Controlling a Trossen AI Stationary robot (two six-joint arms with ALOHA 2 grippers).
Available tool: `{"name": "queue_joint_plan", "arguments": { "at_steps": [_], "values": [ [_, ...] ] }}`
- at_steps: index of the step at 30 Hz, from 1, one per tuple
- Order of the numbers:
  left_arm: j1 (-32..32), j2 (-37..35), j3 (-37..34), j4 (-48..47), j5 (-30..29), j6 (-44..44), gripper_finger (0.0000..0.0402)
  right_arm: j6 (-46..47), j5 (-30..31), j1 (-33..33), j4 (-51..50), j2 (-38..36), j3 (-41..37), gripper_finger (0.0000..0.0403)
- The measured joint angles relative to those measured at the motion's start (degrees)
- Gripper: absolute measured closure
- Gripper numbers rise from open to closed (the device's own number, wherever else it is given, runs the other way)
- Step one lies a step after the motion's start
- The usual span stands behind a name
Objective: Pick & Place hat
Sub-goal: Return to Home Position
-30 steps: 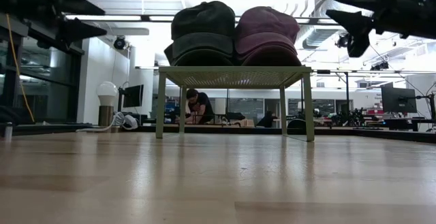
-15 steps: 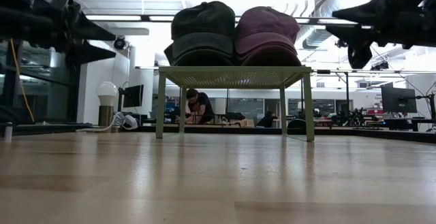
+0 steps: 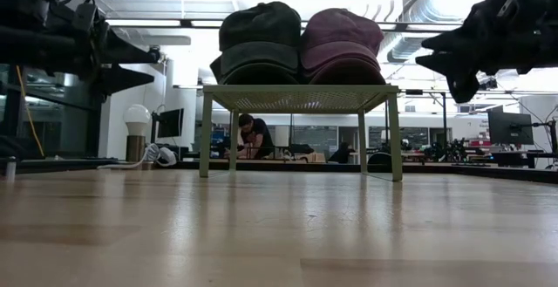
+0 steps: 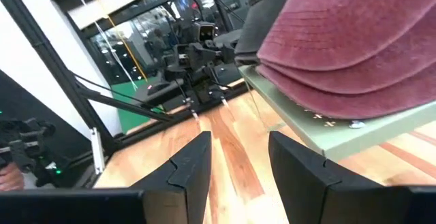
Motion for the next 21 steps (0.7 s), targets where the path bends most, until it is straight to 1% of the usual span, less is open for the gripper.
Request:
{"name": "queue_joint_plan", "arguments": {
  "at_steps": [6, 10, 14, 18, 21],
  "values": [
    [0.0, 0.6, 0.0, -0.3, -0.4, 0.1, 0.0134, -1.5, 1.3, 0.0, -2.2, 0.0, 0.0, 0.0263],
    [0.0, 0.6, 0.0, -0.3, -0.4, 0.1, 0.0134, -7.4, -0.3, 0.0, -2.4, 0.0, 0.0, 0.0263],
    [0.0, 0.6, -0.1, 0.5, -0.4, 0.1, 0.0134, -12.4, -0.4, 0.0, -2.4, 0.0, 0.0, 0.0263],
    [0.0, 0.6, -0.2, 0.9, -0.4, 0.1, 0.0134, -15.4, -0.4, 0.0, -2.4, 0.0, 0.0, 0.0263],
    [0.0, 0.6, -0.2, 1.0, -0.4, 0.1, 0.0134, -15.3, -0.4, 0.0, -2.3, 0.0, 0.0, 0.0263]
  ]
}}
